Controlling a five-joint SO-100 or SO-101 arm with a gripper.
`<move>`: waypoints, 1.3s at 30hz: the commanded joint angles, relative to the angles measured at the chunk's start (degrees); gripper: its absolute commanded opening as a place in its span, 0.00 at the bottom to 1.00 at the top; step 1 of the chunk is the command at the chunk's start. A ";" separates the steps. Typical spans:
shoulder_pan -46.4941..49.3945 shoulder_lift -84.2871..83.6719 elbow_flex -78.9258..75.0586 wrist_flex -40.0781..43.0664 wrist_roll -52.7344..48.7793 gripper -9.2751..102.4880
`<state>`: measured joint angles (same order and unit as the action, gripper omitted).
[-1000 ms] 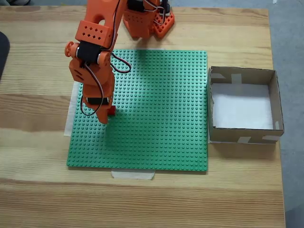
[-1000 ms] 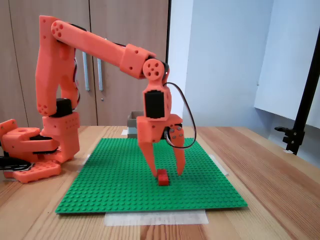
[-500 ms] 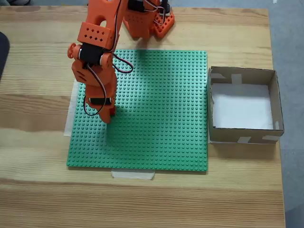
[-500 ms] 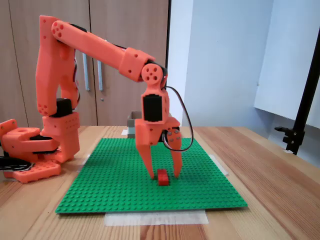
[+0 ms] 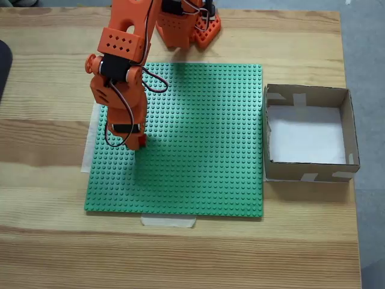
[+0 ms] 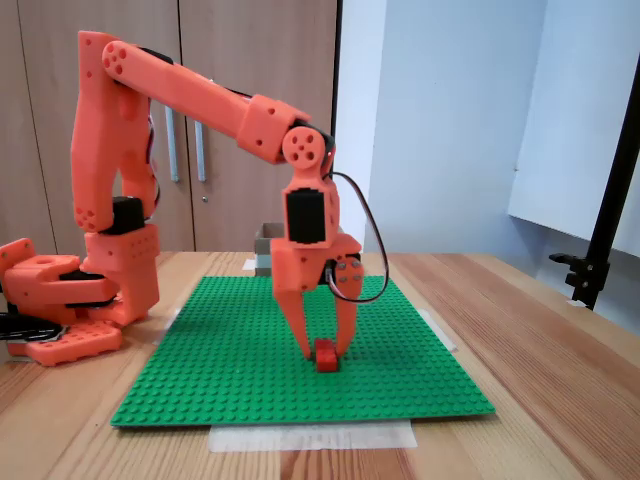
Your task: Pick the red lego block and put it in the box.
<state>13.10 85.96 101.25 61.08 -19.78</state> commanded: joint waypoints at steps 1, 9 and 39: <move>-0.26 1.14 -0.26 -0.53 -0.26 0.21; -0.53 1.41 -0.26 -1.32 -0.79 0.16; -15.12 13.01 -18.28 18.19 10.20 0.12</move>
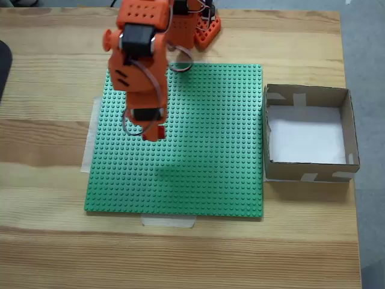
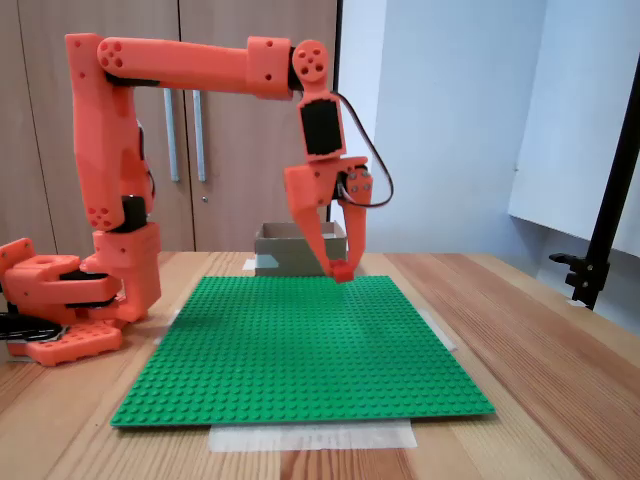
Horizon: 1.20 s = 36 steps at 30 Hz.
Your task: Pick the red lego block and put it in the box.
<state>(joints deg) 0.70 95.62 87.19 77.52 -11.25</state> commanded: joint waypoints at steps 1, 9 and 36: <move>-4.04 3.60 -5.36 2.81 2.55 0.12; -14.33 6.50 -11.43 6.15 8.09 0.12; -42.36 8.09 -13.01 5.62 18.90 0.13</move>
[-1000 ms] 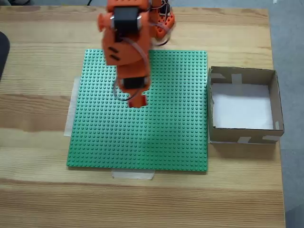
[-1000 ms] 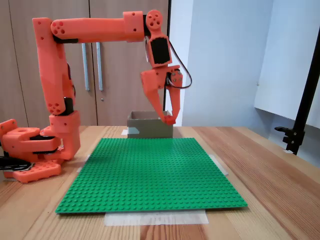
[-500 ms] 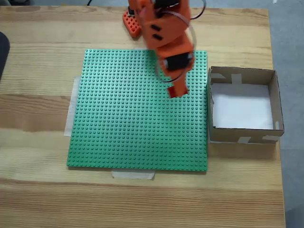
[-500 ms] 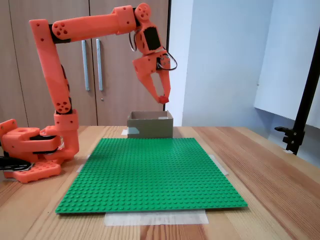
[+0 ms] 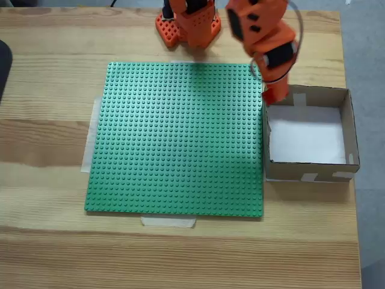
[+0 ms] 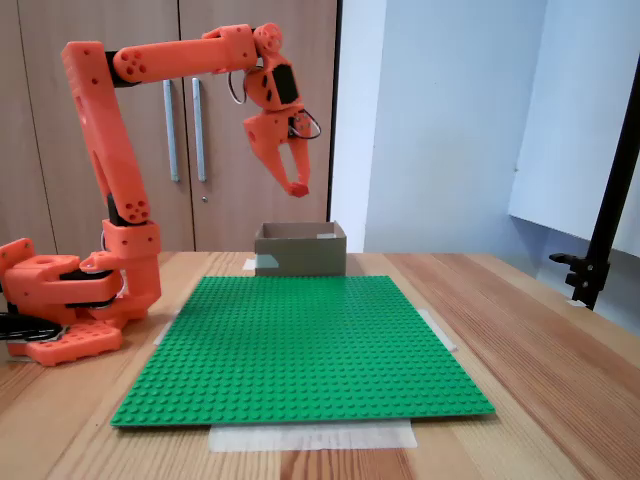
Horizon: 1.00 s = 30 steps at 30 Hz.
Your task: Pick the red lego block and put it in the box.
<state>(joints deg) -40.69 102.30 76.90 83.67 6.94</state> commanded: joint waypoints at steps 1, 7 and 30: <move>-1.23 1.23 -2.72 -0.88 0.70 0.13; -2.46 -2.81 -6.42 -0.53 1.05 0.13; -6.94 -22.32 -22.59 -0.09 3.43 0.15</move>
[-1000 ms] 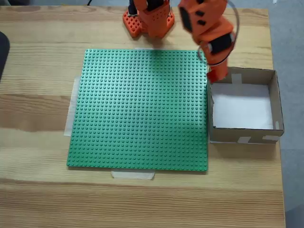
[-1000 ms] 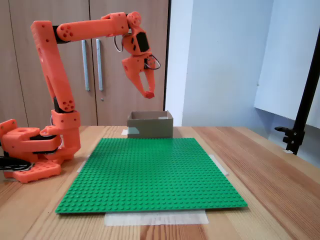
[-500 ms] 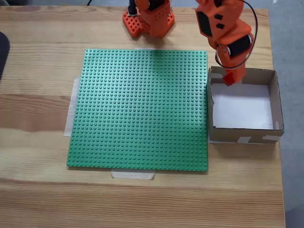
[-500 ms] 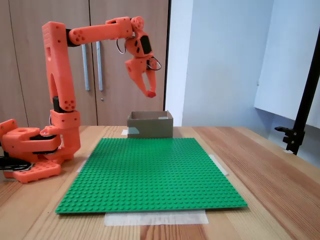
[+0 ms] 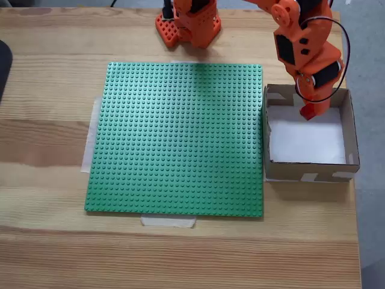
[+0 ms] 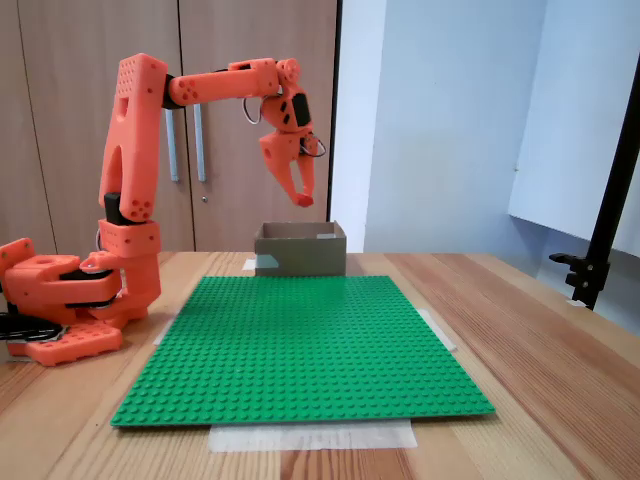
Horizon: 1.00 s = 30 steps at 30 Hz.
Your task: Pick the red lego block and put it in the box.
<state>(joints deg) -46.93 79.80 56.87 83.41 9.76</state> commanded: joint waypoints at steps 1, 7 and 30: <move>-0.79 -0.09 -2.55 0.18 0.88 0.15; -1.32 -0.97 -1.67 -0.70 1.58 0.16; -1.93 -0.44 6.77 -6.06 1.76 0.18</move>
<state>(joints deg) -49.22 78.13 64.07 77.87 11.60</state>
